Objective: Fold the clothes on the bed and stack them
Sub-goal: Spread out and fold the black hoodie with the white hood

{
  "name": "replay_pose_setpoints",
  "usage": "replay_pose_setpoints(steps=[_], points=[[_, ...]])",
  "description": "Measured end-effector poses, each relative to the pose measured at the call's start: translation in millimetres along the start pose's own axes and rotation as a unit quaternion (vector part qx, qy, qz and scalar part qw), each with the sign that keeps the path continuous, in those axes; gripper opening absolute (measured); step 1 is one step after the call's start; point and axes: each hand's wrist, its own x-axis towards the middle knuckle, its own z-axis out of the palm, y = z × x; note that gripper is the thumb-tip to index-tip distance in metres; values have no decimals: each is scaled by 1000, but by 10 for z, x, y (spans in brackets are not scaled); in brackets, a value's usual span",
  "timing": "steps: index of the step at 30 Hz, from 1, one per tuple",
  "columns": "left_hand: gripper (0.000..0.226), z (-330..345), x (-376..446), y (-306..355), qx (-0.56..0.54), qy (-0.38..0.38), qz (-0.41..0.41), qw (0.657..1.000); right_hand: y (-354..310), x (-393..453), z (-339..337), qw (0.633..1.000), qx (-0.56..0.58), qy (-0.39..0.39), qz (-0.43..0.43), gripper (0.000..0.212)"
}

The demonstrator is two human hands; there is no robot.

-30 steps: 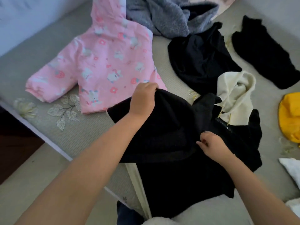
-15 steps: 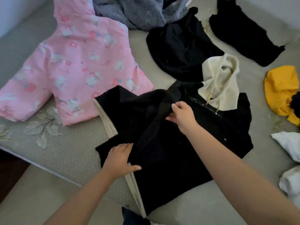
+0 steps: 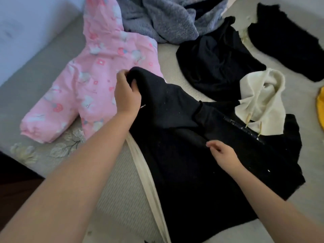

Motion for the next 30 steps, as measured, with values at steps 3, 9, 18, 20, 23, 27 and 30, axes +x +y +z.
replay_pose_setpoints(steps=[3,9,18,20,23,27,30], points=[[60,242,-125,-112,158,-106,98,977,512,-444,129,976,-208,-69,2,31],[58,298,-1504,-955,462,-331,271,777,999,-1281,768,888,-357,-284,-52,79],[73,111,-1894,-1315,561,-539,260,572,1185,-1497,798,884,-387,-116,-236,45],[69,128,-1969,-1240,566,-538,267,565,1289,-1569,689,890,-370,-97,-247,44],[56,192,-2289,-1144,553,-534,294,568,1590,-1804,449,911,-322,-155,-204,33],[37,284,-3031,-1021,523,-551,321,566,2187,-2239,96,892,-350,-238,-159,37],[34,424,-3764,-839,479,-614,319,539,2680,-2567,-210,860,-412,-278,-113,40]])
